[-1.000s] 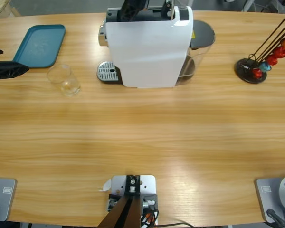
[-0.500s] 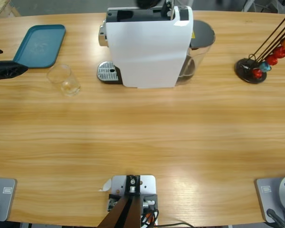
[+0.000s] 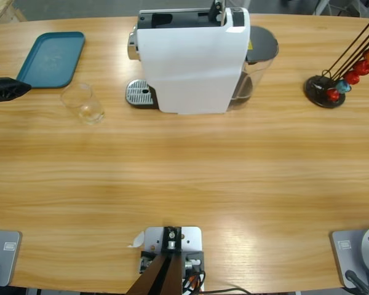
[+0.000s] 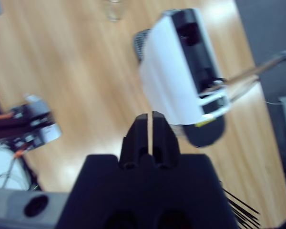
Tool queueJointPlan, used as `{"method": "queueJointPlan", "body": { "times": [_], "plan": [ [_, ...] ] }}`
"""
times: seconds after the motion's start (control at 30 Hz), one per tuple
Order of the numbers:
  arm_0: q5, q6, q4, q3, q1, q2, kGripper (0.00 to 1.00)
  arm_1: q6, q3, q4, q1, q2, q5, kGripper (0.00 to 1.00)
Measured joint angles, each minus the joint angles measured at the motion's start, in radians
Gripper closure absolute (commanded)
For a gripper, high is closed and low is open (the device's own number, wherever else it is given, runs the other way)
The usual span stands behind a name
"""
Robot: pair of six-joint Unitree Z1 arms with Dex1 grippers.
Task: Pour coffee
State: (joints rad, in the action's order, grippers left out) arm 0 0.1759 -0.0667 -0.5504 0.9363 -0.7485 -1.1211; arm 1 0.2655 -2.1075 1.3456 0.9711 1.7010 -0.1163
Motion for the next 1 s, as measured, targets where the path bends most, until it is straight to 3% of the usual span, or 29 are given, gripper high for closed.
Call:
{"method": "queueJointPlan", "body": {
  "times": [0.13, 0.27, 0.4, 0.57, 1.0],
  "plan": [
    [0.000, 0.000, 0.004, 0.000, 0.000, 0.000, 0.165, -0.015, 0.071, -0.162, -0.014, -0.023, -0.197, 1.000],
    [0.000, 0.000, 0.004, 0.000, 0.000, 0.000, 0.165, -0.035, 0.262, -0.488, -0.019, -0.035, -0.442, 1.000],
    [0.000, 0.000, 0.005, 0.000, 0.000, 0.000, 0.165, -0.052, 0.414, -0.709, -0.020, -0.034, -0.600, 1.000],
    [0.000, 0.000, 0.007, 0.000, 0.000, 0.000, 0.165, -0.088, 0.536, -0.810, -0.019, -0.034, -0.700, 1.000],
    [0.000, 0.000, 0.008, 0.000, 0.000, -0.005, 0.170, -0.138, 0.594, -0.827, 0.106, -0.034, -0.796, 1.000]
  ]
}}
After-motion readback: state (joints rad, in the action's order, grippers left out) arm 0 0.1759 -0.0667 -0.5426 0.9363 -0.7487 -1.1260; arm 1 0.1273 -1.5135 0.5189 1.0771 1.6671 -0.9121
